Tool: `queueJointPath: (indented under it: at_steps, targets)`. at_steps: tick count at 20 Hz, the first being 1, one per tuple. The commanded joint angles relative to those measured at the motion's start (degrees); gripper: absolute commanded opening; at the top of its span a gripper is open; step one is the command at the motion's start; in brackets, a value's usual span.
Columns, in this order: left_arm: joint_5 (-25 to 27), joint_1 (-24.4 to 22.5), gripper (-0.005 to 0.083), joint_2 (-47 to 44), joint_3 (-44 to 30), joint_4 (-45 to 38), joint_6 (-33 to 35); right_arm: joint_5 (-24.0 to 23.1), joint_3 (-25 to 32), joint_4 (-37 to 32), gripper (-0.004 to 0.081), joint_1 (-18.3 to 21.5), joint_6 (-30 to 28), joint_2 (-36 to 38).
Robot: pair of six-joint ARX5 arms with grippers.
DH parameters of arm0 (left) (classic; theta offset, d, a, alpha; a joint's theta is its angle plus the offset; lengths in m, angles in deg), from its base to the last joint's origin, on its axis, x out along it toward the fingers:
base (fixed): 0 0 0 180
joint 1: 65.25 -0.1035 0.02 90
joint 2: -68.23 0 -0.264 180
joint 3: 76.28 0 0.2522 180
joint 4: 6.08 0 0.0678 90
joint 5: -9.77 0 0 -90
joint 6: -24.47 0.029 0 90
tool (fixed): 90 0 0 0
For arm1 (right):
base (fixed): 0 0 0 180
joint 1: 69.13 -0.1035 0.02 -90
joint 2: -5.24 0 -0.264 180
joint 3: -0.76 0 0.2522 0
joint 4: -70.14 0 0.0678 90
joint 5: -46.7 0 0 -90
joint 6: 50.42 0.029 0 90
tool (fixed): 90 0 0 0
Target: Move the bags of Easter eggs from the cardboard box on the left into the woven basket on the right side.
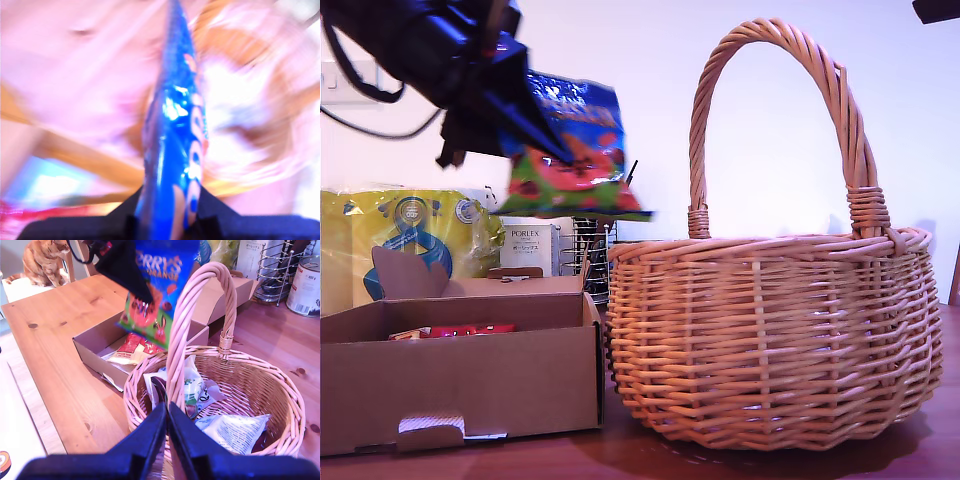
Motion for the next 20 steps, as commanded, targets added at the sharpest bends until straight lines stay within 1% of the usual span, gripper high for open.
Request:
queueJointPath:
  at_steps: [1,2,3,4,5,7,10,13,15,20]
  targets:
    - [-0.7,2.0,0.0019,1.2,-0.6,-2.0,-6.4,0.0,-0.4,-0.5,-0.0012,-0.1,0.0,-0.2]
    - [-0.6,3.2,0.0019,1.3,-0.6,-3.6,-7.2,0.0,-0.4,-0.7,-0.0012,-0.1,0.0,-0.2]
    - [-0.6,4.6,0.0019,1.6,-0.6,-5.8,-11.8,0.0,-0.4,-0.7,-0.0012,-0.1,0.0,-0.2]
    - [-0.5,5.8,0.0019,1.7,-0.6,-8.1,-14.8,0.0,-0.4,-0.8,-0.0012,-0.1,0.0,-0.2]
    - [-0.3,7.3,0.0019,2.4,-0.6,-10.2,-16.0,0.0,-0.5,-0.8,-0.0012,-0.1,0.0,-0.2]
    - [1.0,9.9,0.0019,3.7,-0.6,-13.6,-22.1,0.0,-0.5,-0.8,-0.0012,-0.1,0.0,-0.2]
    - [1.7,13.6,0.0019,6.1,-0.6,-18.7,-27.4,0.0,-0.4,-0.8,-0.0012,-0.1,0.0,-0.2]
    - [1.7,16.0,0.0019,8.2,-0.6,-21.3,-30.5,0.0,-0.4,-0.8,-0.0012,-0.1,0.0,-0.2]
    - [2.0,17.0,0.0019,8.9,-0.6,-22.6,-31.3,0.0,-0.5,-0.8,-0.0012,-0.1,0.0,-0.2]
    - [6.7,19.6,0.0019,9.0,-0.6,-26.9,-31.4,0.1,-0.5,-0.8,-0.0012,-0.1,0.0,-0.2]
